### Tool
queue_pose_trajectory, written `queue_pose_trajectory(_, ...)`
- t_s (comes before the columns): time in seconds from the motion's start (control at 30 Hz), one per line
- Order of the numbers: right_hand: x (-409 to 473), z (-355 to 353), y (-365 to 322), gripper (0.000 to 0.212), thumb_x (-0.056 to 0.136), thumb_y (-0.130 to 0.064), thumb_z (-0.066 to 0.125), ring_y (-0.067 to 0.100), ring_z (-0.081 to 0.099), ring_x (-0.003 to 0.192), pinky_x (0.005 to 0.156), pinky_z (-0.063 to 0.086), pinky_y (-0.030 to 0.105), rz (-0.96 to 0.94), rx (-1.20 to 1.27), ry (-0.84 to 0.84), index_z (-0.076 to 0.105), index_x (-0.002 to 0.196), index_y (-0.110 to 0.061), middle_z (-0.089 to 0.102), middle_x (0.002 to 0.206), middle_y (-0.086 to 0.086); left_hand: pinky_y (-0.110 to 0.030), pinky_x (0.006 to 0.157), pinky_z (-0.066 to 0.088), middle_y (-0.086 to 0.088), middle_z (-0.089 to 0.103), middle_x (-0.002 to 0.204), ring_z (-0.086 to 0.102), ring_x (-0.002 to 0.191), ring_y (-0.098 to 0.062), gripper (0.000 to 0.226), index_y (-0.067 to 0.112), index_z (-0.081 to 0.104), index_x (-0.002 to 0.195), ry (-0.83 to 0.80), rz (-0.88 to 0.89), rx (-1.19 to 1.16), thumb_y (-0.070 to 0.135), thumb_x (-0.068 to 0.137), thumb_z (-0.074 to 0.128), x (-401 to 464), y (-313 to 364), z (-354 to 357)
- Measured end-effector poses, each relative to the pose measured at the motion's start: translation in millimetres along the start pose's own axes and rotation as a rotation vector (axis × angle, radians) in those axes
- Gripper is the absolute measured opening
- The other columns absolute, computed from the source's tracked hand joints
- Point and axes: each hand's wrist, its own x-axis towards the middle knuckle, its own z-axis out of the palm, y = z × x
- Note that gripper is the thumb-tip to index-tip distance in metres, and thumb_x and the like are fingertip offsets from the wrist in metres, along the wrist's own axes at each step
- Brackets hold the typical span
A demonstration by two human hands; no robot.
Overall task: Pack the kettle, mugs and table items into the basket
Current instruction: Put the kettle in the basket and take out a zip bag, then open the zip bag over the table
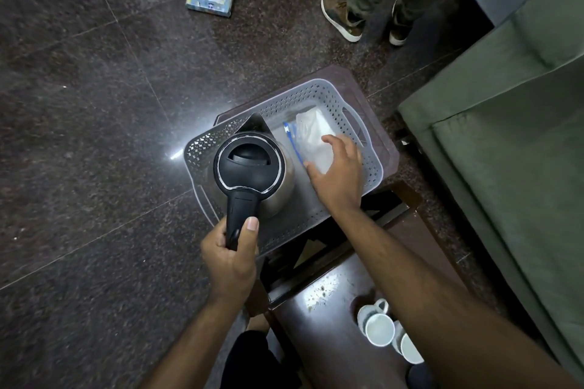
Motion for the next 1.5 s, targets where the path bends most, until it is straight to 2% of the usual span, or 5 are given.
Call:
queue_pose_trajectory(0.17, 4, 11, 9, 0.094, 0.074, -0.043, 0.086, 0.027, 0.028, 0.15, 0.118, 0.033, 0.047, 0.108, -0.154, -0.182, 0.035, 0.152, -0.03, 0.027, 0.164, 0.005, -0.028, 0.046, 0.034, -0.021, 0.043, 0.055, 0.042, 0.047, -0.012, 0.056, 0.001, 0.045, 0.062, -0.014, -0.016, 0.025, 0.047, 0.09, 0.061, 0, 2, -1)
queue_pose_trajectory(0.53, 2, -3, 0, 0.041, 0.092, -0.012, 0.058, 0.027, 0.067, 0.108, 0.091, 0.051, 0.031, 0.192, 0.177, 0.105, 0.063, 0.133, -0.017, 0.074, 0.12, 0.008, -0.039, 0.081, 0.051, 0.009, 0.055, 0.11, 0.058, 0.095, -0.02, 0.039, 0.033, 0.048, 0.115, 0.153, 0.142, 0.218, 0.055, 0.088, 0.067, -22, 9, -10)
queue_pose_trajectory(0.7, -15, -35, 0, 0.022, 0.084, -0.007, 0.06, -0.015, 0.061, 0.073, 0.067, 0.038, -0.002, 0.248, 0.551, 0.202, 0.069, 0.099, -0.021, 0.065, 0.076, -0.019, -0.057, 0.074, 0.041, 0.014, 0.041, 0.119, 0.048, 0.098, -0.034, 0.043, 0.033, 0.044, 0.12, 0.231, 0.42, 0.317, 0.024, 0.086, 0.069, -33, 17, -18)
queue_pose_trajectory(1.1, -165, -135, 22, 0.027, 0.086, -0.011, 0.066, 0.008, 0.074, 0.096, 0.083, 0.056, 0.024, 0.4, 0.945, 0.293, 0.073, 0.107, -0.027, 0.079, 0.1, -0.01, -0.006, 0.073, 0.043, 0.007, 0.059, 0.107, 0.064, 0.091, -0.009, 0.031, 0.026, 0.064, 0.111, -0.364, 0.286, 0.358, 0.043, 0.085, 0.07, -80, 95, 79)
queue_pose_trajectory(1.5, -337, -233, 77, 0.028, 0.094, -0.011, 0.06, 0.018, 0.073, 0.104, 0.088, 0.058, 0.029, 0.503, 1.012, 0.552, 0.069, 0.119, -0.018, 0.077, 0.109, 0.0, -0.016, 0.067, 0.053, 0.018, 0.074, 0.083, 0.071, 0.074, -0.003, 0.004, 0.028, 0.07, 0.091, -0.767, 0.215, 0.339, 0.026, 0.091, 0.067, -220, 117, 133)
